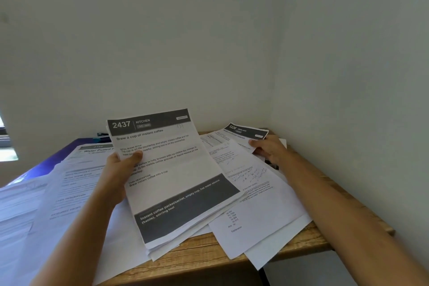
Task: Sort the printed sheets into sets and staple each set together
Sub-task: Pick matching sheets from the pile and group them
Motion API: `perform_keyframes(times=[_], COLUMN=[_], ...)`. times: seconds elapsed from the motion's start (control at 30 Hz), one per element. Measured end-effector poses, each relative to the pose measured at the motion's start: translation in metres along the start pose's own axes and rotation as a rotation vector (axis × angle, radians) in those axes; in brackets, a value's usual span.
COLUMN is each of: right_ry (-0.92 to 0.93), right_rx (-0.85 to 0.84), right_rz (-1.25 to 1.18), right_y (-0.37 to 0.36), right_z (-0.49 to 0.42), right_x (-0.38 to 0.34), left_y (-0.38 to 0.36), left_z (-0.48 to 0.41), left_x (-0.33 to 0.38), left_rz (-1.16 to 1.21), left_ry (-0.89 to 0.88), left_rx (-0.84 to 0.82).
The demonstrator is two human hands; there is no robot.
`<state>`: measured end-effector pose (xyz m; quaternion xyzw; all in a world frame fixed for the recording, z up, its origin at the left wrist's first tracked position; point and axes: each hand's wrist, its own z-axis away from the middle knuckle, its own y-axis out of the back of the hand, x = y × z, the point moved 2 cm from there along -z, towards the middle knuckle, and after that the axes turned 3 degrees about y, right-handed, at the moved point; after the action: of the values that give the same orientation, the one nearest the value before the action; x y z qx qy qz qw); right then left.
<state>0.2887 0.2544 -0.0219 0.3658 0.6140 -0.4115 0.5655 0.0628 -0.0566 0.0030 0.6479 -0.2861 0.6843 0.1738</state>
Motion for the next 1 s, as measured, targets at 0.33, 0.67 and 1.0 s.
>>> perform_keyframes(times=[0.33,0.67,1.0], right_ry=[0.532,0.987,0.938], right_rx=[0.426,0.513,0.204], right_rz=[0.273,0.123,0.009], right_y=[0.0,-0.011,-0.046], right_z=[0.007,0.033,0.041], right_x=[-0.041,-0.143,-0.178], left_y=[0.004,0.005,0.003], left_z=[-0.005,-0.007,0.0], left_x=[-0.003,0.0,0.006], left_rz=[0.082,0.127,0.193], left_ry=[-0.018,-0.074,-0.167], left_rx=[-0.066,-0.092,-0.155])
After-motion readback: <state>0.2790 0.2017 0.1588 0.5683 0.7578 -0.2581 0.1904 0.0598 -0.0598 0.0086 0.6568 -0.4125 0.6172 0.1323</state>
